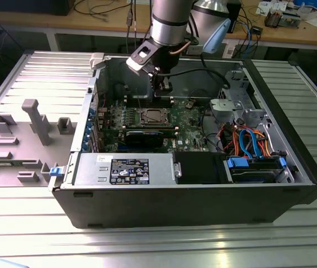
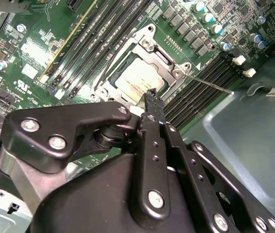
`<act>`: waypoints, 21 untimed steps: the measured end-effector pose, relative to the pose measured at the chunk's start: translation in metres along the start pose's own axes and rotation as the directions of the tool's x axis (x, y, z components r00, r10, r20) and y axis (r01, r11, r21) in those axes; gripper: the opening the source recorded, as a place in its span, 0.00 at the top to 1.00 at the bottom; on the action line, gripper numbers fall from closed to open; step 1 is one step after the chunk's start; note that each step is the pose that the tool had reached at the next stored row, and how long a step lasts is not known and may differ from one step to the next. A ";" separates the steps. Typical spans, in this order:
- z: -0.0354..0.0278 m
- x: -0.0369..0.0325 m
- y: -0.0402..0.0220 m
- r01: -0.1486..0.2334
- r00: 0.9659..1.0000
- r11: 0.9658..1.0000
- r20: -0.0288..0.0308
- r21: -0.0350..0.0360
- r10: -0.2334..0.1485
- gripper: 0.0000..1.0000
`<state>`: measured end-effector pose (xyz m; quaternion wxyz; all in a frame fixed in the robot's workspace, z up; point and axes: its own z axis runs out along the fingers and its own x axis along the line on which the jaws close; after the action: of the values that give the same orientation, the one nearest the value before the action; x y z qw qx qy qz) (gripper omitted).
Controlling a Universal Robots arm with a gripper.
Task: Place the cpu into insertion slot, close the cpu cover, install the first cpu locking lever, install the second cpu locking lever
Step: 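Install the first cpu locking lever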
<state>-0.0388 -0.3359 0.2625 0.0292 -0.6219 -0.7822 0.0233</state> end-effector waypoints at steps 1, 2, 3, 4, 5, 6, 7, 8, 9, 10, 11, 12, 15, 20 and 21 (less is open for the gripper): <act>0.0000 0.0000 0.0000 0.001 1.000 1.000 0.000 0.000 -0.001 0.89; 0.0000 0.0000 0.0000 0.003 1.000 1.000 0.000 0.000 -0.003 0.89; 0.0001 0.0000 0.0000 0.004 1.000 1.000 0.001 0.000 -0.004 0.89; 0.0001 0.0000 0.0000 0.005 1.000 1.000 0.001 0.000 -0.005 0.89; 0.0001 0.0000 0.0000 0.007 1.000 1.000 0.001 0.000 -0.007 0.89; 0.0001 0.0000 0.0001 0.008 1.000 1.000 0.001 0.000 -0.008 0.89; 0.0001 0.0000 0.0001 0.010 1.000 1.000 0.001 0.000 -0.010 0.89; 0.0001 0.0000 0.0001 0.012 1.000 1.000 0.001 0.000 -0.012 0.89; 0.0002 0.0000 0.0001 0.014 1.000 1.000 0.002 0.000 -0.014 0.89; 0.0002 0.0000 0.0000 0.016 1.000 1.000 0.002 0.000 -0.016 0.89; 0.0002 0.0000 0.0001 0.018 1.000 1.000 0.002 0.001 -0.018 0.89; 0.0002 0.0000 0.0001 0.020 1.000 1.000 0.002 0.001 -0.020 0.89; 0.0002 0.0000 0.0001 0.025 1.000 1.000 0.003 0.001 -0.025 0.89; 0.0002 0.0000 0.0001 0.035 0.999 0.999 0.004 0.001 -0.035 0.89; 0.0002 0.0000 0.0001 0.038 0.999 0.999 0.004 0.001 -0.039 0.89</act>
<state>-0.0388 -0.3359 0.2623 0.0283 -0.6067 -0.7941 0.0243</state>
